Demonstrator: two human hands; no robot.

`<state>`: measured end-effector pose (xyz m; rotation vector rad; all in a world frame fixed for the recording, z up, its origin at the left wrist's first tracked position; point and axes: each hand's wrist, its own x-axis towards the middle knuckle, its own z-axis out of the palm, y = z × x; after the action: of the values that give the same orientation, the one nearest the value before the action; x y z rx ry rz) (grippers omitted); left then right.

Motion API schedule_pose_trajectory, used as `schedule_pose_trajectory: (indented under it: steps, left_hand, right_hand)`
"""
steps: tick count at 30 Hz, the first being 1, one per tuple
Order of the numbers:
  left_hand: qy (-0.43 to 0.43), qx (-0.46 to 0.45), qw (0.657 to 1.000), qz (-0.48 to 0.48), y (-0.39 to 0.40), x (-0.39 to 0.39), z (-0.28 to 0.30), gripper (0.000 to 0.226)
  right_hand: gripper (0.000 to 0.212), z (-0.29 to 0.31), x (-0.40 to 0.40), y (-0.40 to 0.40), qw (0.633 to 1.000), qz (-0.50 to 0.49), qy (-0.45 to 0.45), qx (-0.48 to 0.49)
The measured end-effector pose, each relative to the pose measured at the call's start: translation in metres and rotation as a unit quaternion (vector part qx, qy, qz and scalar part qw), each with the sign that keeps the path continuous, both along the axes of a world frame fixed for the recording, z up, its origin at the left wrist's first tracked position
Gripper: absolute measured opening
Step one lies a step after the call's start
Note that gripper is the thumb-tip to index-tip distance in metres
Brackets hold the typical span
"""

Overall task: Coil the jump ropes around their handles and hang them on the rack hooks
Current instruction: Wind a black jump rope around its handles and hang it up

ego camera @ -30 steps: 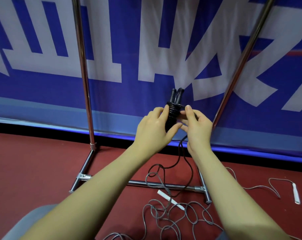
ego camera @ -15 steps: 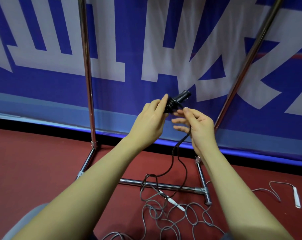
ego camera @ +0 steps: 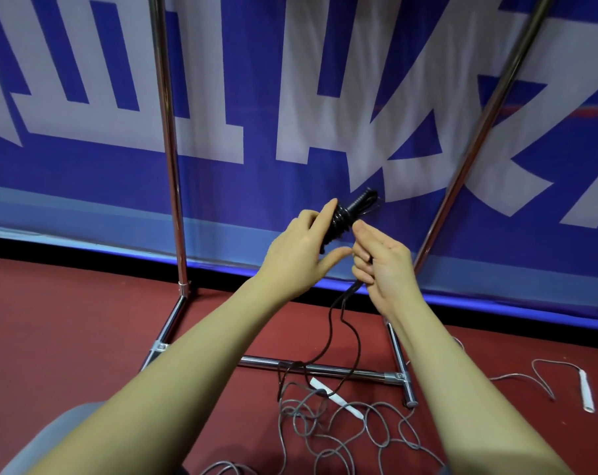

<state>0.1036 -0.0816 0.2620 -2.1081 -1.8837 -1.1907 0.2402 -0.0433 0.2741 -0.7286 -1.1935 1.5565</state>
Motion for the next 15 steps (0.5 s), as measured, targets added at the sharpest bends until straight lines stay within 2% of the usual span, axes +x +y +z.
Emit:
schedule_pose_trajectory:
  steps: [2, 4, 7, 10, 12, 14, 15]
  left_hand:
    - [0.017, 0.023, 0.998, 0.049, 0.002, -0.001, 0.005, 0.062]
    - [0.017, 0.021, 0.998, 0.049, 0.005, -0.005, 0.009, 0.06]
    - [-0.077, 0.021, 0.997, -0.021, 0.004, -0.011, 0.01, 0.057]
    - [-0.219, 0.016, 0.968, -0.117, -0.004, -0.004, 0.017, 0.04]
    - [-0.283, -0.021, 0.949, -0.137, -0.006, 0.0, 0.019, 0.032]
    - [-0.286, -0.049, 0.95, -0.119, -0.006, -0.002, 0.019, 0.029]
    - [-0.258, -0.055, 0.959, -0.099, -0.005, -0.003, 0.018, 0.032]
  right_hand:
    - [0.014, 0.001, -0.001, 0.0, 1.0, 0.018, -0.001, 0.009]
    - [0.019, 0.004, 0.001, 0.001, 0.999, 0.036, -0.002, 0.013]
    - [0.022, 0.005, 0.004, 0.004, 0.999, 0.044, -0.009, 0.029]
    - [0.017, 0.006, 0.005, 0.007, 0.999, 0.03, -0.003, 0.031]
    - [0.015, 0.006, 0.007, 0.01, 0.999, 0.022, 0.004, 0.024]
    - [0.013, 0.004, 0.007, 0.01, 1.0, 0.013, -0.008, 0.027]
    - [0.012, 0.003, 0.006, 0.01, 0.999, 0.01, -0.013, 0.031]
